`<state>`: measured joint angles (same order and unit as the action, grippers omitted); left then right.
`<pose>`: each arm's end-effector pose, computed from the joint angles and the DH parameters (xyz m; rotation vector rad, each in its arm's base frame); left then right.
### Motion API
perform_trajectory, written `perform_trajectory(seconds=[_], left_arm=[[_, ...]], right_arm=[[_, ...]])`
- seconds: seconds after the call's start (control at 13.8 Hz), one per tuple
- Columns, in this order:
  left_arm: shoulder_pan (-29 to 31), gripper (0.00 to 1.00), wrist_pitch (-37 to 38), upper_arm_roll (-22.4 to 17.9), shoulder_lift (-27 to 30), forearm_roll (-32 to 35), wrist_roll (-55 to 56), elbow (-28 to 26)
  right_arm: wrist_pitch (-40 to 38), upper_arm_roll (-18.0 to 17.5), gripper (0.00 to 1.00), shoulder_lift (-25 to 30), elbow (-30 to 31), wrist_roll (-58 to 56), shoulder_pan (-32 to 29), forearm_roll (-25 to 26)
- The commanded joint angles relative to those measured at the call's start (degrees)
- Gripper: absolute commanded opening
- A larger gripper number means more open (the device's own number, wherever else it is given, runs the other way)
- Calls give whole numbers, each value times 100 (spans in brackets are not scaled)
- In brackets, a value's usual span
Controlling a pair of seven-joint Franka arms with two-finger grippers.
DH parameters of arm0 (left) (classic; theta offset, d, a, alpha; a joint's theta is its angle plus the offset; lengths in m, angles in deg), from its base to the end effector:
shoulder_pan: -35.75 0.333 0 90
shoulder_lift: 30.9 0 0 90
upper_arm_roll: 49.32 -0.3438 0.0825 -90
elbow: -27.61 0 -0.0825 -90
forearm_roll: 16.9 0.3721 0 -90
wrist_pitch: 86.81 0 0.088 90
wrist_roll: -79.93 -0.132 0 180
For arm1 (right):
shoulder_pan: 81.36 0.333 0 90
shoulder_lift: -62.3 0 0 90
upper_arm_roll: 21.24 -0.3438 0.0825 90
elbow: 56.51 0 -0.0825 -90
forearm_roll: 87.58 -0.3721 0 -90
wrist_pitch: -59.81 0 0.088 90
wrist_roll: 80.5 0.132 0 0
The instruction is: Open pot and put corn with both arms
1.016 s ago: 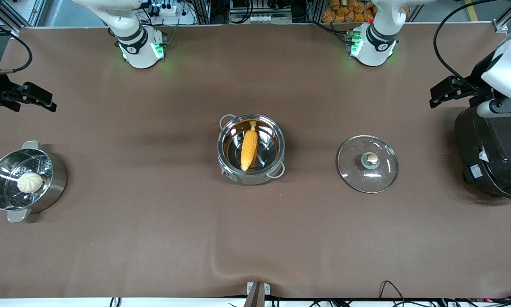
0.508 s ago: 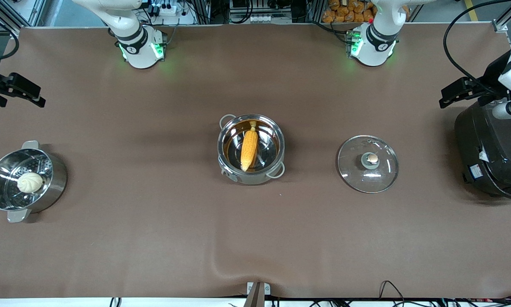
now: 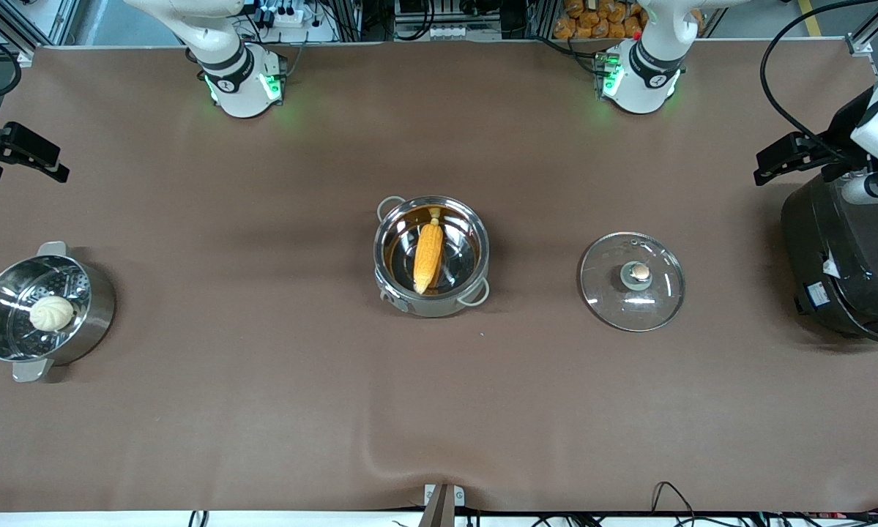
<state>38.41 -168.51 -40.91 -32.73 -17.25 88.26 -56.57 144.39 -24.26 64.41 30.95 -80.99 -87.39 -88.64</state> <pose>0.5340 -0.0531 0.6441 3.1371 0.0695 -0.1187 0.5197 -0.0241 0.6588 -3.1239 0.0662 0.0203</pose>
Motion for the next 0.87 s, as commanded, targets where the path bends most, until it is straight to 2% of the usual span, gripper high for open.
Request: perform_trajectory(seconds=[0.0,0.8], left_arm=[[-55,100,128,11,-89,141,-60,139],[-55,100,119,-15,-116,150,-51,262]], right_arm=[[-126,-50,100,-96,-194,-100,-144,0],[-117,-50,100,-96,-203,-65,-162,0]])
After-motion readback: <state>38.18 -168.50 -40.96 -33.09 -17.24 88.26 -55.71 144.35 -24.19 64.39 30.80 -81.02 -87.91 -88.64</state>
